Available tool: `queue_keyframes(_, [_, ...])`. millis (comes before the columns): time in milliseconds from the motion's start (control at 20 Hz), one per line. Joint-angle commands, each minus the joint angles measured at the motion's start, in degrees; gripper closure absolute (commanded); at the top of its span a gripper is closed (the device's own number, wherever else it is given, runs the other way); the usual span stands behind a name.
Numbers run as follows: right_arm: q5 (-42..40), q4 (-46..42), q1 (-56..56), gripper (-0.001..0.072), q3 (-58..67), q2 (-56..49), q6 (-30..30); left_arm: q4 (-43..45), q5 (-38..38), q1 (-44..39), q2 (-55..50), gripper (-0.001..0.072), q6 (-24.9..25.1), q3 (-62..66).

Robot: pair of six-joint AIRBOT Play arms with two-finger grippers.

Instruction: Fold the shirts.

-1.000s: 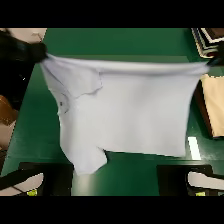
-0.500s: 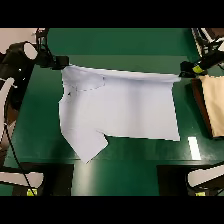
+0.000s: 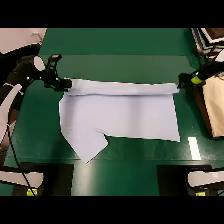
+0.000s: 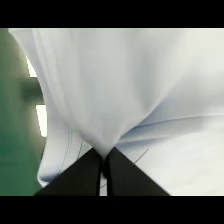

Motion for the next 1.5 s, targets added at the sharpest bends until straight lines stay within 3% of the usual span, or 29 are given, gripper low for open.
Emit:
queue_keyframes(0, [-2.5,2.3,0.0,0.0695,-7.5,1.7,-0.2,0.1,-0.7,0.0,0.0,0.0680,0.2,-2.1])
queue_keyframes(50, [-3.0,3.9,0.0,0.0695,-8.8,1.7,-0.2,0.0,-1.0,0.0,0.0,0.0602,0.2,-2.1])
queue_keyframes(100, [-3.0,5.2,0.0,0.0675,-9.5,1.7,-0.3,0.0,-1.5,0.0,0.0,0.0337,0.2,-2.0])
queue_keyframes(150, [-3.0,6.1,0.0,0.0448,-9.6,1.7,-1.0,0.0,-2.3,0.0,0.2,0.0279,0.2,-2.0])
queue_keyframes(200, [-2.6,6.1,0.0,0.0296,-9.4,2.1,-1.0,0.3,-3.6,0.1,0.7,0.0277,0.2,-2.0])
queue_keyframes(350, [0.4,5.9,-1.3,0.0306,-9.5,6.3,-1.1,2.3,-8.8,0.0,5.6,0.0278,1.1,-2.1])
queue_keyframes(450, [2.9,6.1,-2.4,0.0397,-10.4,11.0,-1.7,3.0,-11.9,0.0,11.1,0.0277,2.2,-3.8])
queue_keyframes(600, [3.6,6.1,-3.0,0.0397,-16.4,19.1,-3.0,2.8,-12.5,0.0,21.3,0.0277,1.9,-13.6])
queue_keyframes(900, [3.1,7.9,-3.0,0.0397,-28.3,31.7,-3.0,-1.4,-12.2,0.0,41.3,0.0276,-6.1,-41.6])
queue_keyframes(1150, [3.0,9.1,-3.0,0.0397,-30.0,33.7,-3.0,-6.4,-9.0,0.0,46.4,0.0276,-9.6,-52.5])
queue_keyframes(1450, [3.0,9.1,-3.0,0.0397,-30.0,33.7,-3.0,-15.5,3.6,0.0,46.4,0.0276,-9.8,-57.5])
